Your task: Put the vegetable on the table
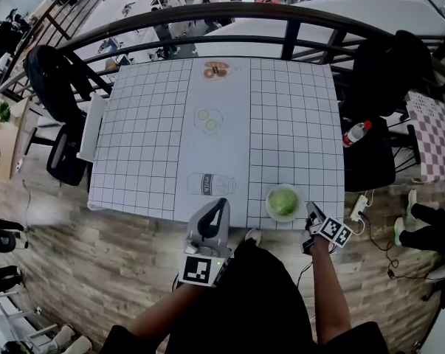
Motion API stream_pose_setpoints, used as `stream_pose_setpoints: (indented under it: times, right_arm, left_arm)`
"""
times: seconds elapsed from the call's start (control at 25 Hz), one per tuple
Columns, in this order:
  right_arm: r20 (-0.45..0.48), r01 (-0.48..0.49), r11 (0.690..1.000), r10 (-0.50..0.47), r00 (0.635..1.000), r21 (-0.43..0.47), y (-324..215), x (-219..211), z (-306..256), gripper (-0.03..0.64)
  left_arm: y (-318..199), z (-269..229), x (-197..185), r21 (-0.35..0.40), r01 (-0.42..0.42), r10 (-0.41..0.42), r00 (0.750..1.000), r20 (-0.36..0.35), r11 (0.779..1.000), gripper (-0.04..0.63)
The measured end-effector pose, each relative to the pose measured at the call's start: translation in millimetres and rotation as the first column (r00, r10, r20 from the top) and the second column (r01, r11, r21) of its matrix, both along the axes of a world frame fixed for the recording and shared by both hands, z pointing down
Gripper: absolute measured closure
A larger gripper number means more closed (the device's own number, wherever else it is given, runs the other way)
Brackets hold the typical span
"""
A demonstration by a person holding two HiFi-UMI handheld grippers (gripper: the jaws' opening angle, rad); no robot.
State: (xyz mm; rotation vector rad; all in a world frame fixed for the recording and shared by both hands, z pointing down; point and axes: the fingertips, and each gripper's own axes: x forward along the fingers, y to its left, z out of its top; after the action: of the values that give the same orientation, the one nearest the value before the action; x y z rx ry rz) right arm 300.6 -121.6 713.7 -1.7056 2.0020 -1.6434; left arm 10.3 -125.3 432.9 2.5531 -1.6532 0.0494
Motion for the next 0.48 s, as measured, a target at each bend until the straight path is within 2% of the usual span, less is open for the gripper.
stream_pose_setpoints:
  times: [0.16,0.28,0.48]
  right_arm:
    - [-0.045,0.052,0.998,-0.05,0.998,0.034,-4,-19,-17,0.618]
    - [-0.059,0.075,0.994,-0.071,0.996,0.075,-7,-37,-36,0.618]
    - [0.014,0.09,0.981,-0.094,0.995,0.17,-21,-87,-84,0.618]
  left_arm:
    - [0,-2,-5,0.012,-0.004,0.005,0.999,-0.033,1.0,0.588]
    - [1,3,-20,-0.008,0.0,-0.001,0.999,-0.051,1.0,0.588]
    - [4,14,-47,-0.049,-0.018,0.015,0.997,-0.074,0.999,0.588]
